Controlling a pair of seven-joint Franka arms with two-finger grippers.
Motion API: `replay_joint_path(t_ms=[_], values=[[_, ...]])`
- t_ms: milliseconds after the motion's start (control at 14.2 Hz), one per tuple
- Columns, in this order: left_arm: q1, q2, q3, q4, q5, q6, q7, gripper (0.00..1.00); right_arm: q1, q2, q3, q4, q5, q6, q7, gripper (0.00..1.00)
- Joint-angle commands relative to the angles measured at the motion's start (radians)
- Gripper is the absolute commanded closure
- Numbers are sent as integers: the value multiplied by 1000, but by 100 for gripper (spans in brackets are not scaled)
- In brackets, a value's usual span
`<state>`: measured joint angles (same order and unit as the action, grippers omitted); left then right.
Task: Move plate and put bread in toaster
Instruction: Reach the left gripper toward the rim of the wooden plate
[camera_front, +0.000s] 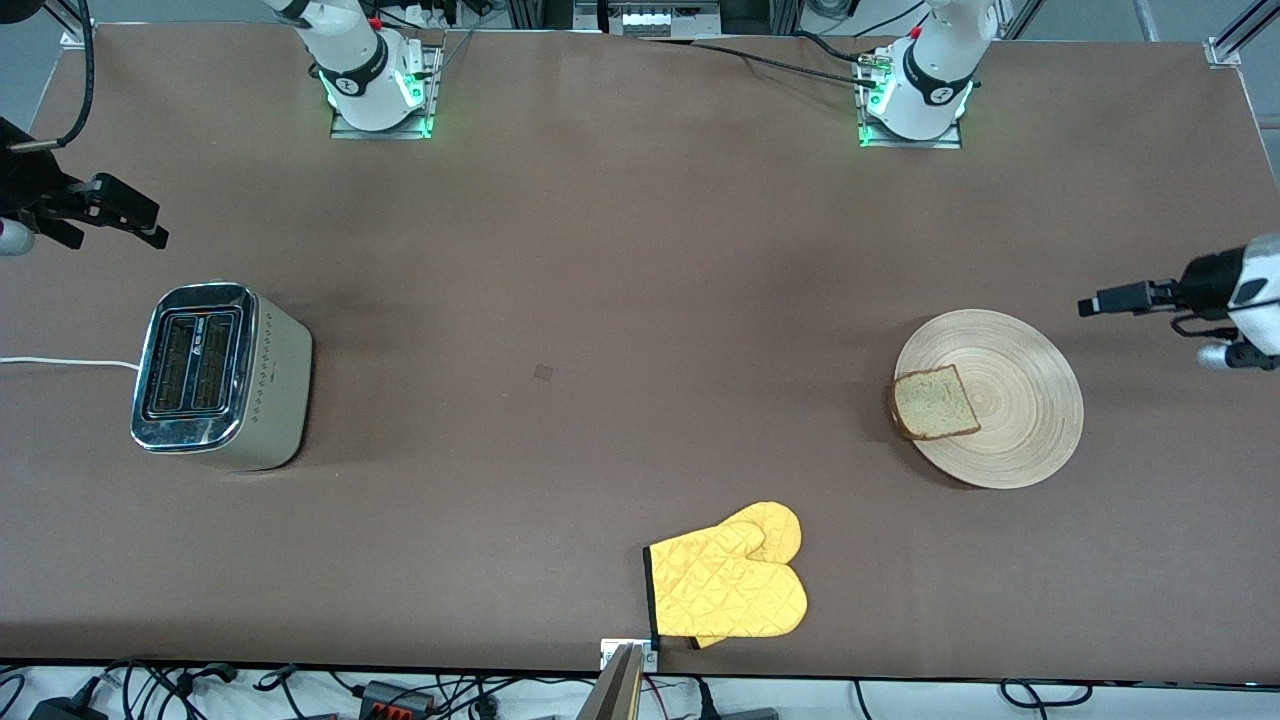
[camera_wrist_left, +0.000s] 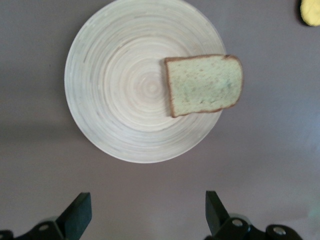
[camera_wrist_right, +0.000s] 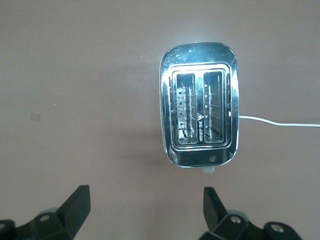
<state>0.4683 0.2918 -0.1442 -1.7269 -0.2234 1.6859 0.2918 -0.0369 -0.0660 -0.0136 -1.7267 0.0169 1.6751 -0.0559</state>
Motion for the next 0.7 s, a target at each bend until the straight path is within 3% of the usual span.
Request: replay_joint_path(t_ms=[0,281,492,632], values=[[90,229,-11,144,-94,-51,157,0,-6,-14,12,-20,-12,20,-5,0],[148,398,-8,196,-134,-3,311,0,-5,-14,14,-22,-12,23,-5,0],[156,435,-8,196,-178,49,391,0,-3,-14,15,-22,-12,31,-5,0],[158,461,-8,196,-197,51,395,7,-4,-15,15,-22,-12,29,-5,0]])
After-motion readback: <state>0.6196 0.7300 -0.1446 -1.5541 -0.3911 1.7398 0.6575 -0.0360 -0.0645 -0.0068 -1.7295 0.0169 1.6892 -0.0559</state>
